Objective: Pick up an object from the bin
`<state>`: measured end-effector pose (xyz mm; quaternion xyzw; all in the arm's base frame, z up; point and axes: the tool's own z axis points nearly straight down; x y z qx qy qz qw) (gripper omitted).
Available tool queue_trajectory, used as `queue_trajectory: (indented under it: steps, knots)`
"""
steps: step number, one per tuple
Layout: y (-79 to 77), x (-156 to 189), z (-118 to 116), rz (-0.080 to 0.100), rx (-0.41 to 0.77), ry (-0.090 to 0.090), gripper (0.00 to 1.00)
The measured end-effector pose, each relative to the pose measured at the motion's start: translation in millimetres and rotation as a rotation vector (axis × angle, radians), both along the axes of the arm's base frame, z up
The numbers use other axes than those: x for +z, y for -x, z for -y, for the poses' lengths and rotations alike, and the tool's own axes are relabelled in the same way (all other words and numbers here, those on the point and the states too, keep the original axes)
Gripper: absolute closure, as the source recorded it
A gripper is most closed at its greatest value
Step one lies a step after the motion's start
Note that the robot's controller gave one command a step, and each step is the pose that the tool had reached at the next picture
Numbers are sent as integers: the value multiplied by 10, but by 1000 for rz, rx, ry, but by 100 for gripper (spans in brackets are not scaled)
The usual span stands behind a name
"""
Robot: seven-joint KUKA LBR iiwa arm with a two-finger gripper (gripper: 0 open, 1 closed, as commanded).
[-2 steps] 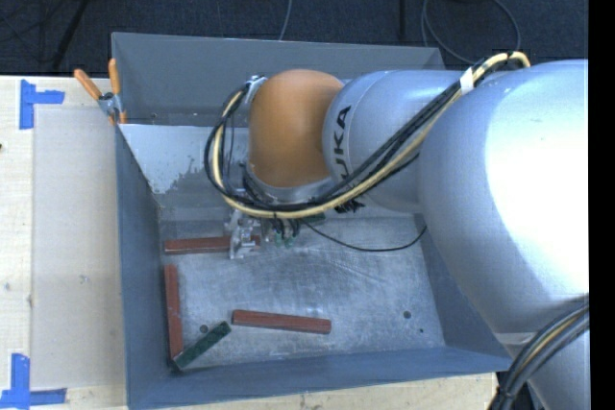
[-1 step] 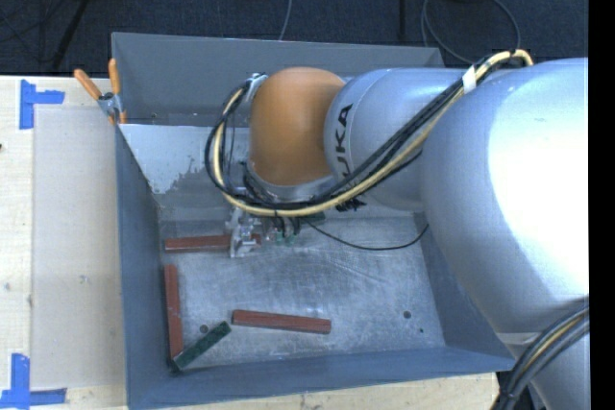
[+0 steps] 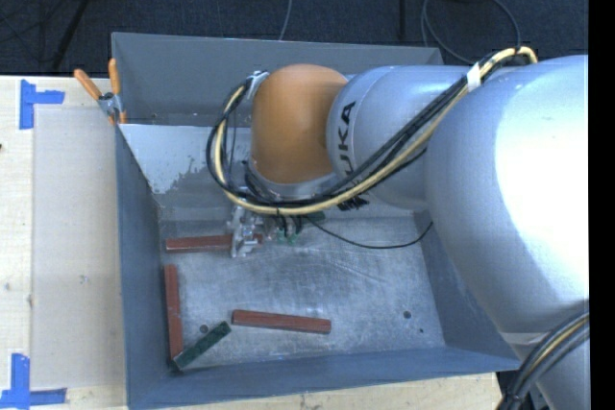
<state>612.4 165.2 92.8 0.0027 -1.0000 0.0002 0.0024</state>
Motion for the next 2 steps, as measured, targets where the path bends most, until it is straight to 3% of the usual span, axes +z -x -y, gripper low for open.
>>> queue_trajectory:
  steps: [1,2]
  knots:
    - [15,201,4,-5,-1,1,100]
    - [-4,415,0,2,-1,-1,100]
